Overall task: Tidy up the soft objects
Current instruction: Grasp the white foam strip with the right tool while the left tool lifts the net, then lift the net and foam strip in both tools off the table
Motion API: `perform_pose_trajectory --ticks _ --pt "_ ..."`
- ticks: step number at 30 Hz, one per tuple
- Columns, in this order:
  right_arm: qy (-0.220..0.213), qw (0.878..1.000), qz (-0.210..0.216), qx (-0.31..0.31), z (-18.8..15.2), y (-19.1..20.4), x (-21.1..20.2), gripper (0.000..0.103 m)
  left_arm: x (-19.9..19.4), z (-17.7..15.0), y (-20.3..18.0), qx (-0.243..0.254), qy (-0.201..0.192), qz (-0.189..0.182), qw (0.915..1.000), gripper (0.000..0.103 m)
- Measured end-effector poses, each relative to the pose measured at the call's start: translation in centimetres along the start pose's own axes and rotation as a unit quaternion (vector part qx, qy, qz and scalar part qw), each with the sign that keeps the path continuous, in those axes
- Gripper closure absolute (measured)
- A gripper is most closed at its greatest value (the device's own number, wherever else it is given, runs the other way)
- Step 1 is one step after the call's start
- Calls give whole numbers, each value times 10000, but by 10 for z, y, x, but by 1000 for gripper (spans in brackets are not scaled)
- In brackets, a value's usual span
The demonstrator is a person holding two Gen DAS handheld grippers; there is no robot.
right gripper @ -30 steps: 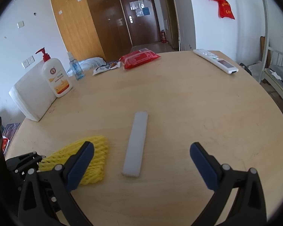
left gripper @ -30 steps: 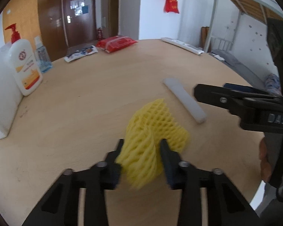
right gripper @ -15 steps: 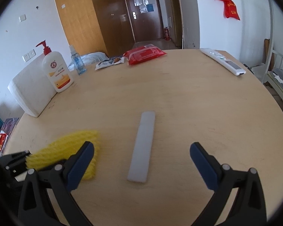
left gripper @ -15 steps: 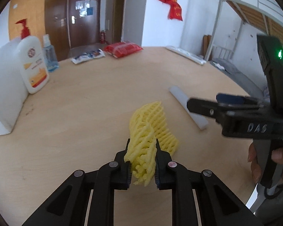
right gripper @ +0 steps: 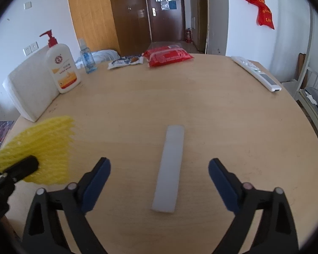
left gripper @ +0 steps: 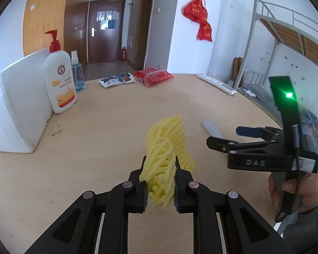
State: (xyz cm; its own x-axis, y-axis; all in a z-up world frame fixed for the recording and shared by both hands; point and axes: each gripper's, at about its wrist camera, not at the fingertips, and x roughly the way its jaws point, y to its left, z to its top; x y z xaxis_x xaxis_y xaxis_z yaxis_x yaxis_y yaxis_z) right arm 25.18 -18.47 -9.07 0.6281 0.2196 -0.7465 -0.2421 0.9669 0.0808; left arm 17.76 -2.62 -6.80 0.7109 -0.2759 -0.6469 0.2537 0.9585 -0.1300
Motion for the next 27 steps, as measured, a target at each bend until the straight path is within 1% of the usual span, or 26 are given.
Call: perform_pose_trajectory --ticks 5,7,8,9,14,15,18,21,27 --pt "131 9997 -200 -66 -2 2 6 26 -6 -1 -1 10 -86 5 10000 83" --pt "181 9996 -182 -70 -3 3 8 35 -9 -3 -2 24 -101 -3 9999 83" --pt "200 9996 -182 -84 -3 3 8 48 -9 -4 -3 43 -101 -5 9999 83" --pt "241 9995 -170 -113 -4 3 10 58 -9 -4 -4 56 -101 2 9999 83" --pt "272 9994 -208 -98 -3 3 10 62 -13 -4 -4 69 -172 -25 9998 83" --pt "270 9993 -221 -102 -3 3 10 67 -14 -4 -4 65 -175 -28 9998 83" --pt "247 9996 -158 2 -3 0 10 79 -15 -4 -3 46 -192 -44 9998 83" --pt "192 9997 -3 123 -3 -6 8 82 -16 -5 -2 41 -207 -46 9998 83" --pt "80 9997 165 180 -4 -7 2 82 -19 -3 -5 86 -245 -27 9997 83"
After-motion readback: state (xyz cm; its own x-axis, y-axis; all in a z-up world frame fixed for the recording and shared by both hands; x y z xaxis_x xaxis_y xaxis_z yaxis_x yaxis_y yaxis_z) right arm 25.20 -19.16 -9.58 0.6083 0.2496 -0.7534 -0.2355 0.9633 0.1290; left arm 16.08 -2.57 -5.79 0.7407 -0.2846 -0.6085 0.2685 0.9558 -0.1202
